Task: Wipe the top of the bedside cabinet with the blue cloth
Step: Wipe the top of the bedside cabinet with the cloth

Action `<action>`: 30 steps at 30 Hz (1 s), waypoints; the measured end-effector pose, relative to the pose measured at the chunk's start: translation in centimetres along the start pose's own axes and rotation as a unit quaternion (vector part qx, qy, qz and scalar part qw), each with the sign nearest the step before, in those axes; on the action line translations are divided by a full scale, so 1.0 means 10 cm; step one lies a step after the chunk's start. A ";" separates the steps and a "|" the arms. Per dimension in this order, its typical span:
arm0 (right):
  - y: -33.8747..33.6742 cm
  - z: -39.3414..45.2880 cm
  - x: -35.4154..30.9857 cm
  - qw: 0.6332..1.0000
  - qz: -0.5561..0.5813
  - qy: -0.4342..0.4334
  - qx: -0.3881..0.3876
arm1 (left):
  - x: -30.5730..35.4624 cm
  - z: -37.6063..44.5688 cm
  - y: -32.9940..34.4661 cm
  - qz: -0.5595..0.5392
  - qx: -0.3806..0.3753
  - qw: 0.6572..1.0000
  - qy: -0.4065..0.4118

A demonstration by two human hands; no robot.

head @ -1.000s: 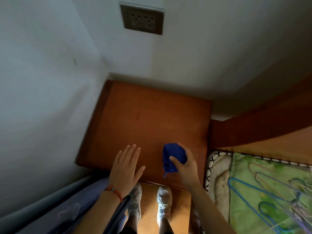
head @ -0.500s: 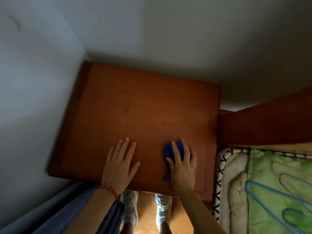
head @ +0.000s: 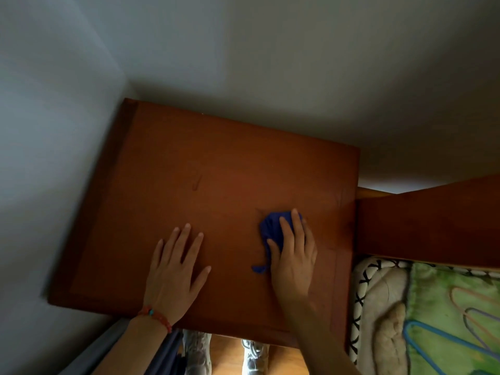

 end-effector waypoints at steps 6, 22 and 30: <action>0.03 0.51 0.04 0.999 0.034 -0.033 -0.003 | -0.01 0.00 0.05 0.008 0.006 1.000 0.002; -0.10 1.17 0.59 0.999 -0.030 0.003 0.037 | 0.56 0.48 0.07 0.016 0.015 0.997 0.080; -0.20 1.57 0.92 0.975 0.038 0.188 0.111 | 0.56 0.52 0.10 0.017 0.017 0.996 0.083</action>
Point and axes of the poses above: each hand's wrist, its own z-axis towards the middle knuckle, its own y-axis out of the palm, x = y × z, the point moved 7 cm from there along z, towards the middle knuckle, and after that the axes turned 1 degree about -y, right-handed, at the moved point
